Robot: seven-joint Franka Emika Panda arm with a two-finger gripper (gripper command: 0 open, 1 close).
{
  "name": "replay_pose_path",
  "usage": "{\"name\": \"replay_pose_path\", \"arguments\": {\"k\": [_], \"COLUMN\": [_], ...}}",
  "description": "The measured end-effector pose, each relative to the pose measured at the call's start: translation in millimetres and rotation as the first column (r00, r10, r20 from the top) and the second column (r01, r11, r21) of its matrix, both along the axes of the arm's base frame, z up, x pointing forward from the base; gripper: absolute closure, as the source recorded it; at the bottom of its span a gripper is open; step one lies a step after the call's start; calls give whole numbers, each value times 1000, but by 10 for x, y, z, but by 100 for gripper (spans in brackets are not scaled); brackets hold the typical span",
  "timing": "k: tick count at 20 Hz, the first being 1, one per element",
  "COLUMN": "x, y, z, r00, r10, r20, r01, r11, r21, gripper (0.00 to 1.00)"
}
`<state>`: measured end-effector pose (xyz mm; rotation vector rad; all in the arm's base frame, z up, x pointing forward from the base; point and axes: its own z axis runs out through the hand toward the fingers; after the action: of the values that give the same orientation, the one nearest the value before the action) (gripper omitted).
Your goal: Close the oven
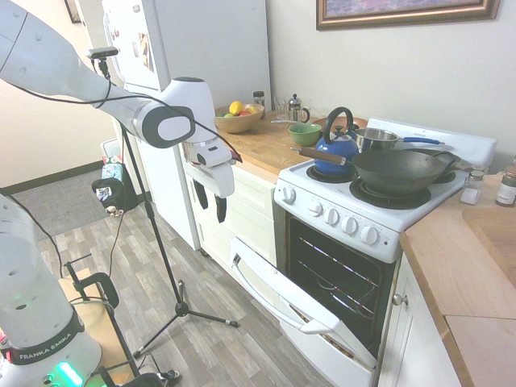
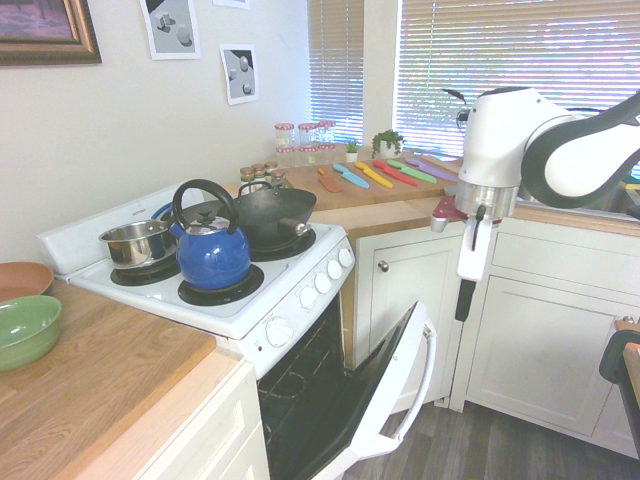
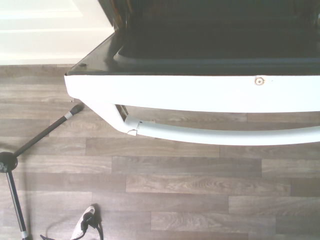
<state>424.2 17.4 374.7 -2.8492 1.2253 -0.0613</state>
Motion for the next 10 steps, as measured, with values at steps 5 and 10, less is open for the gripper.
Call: {"name": "replay_pose_path", "arguments": {"k": [5,10], "x": [18,95], "y": [1,42], "z": [-90,-646], "r00": [1000,994], "r10": [-18,-29], "r20": [-21,-103], "r01": [18,30], "r11": [1000,1000], "r21": [-14,11], "gripper": [0,0]}}
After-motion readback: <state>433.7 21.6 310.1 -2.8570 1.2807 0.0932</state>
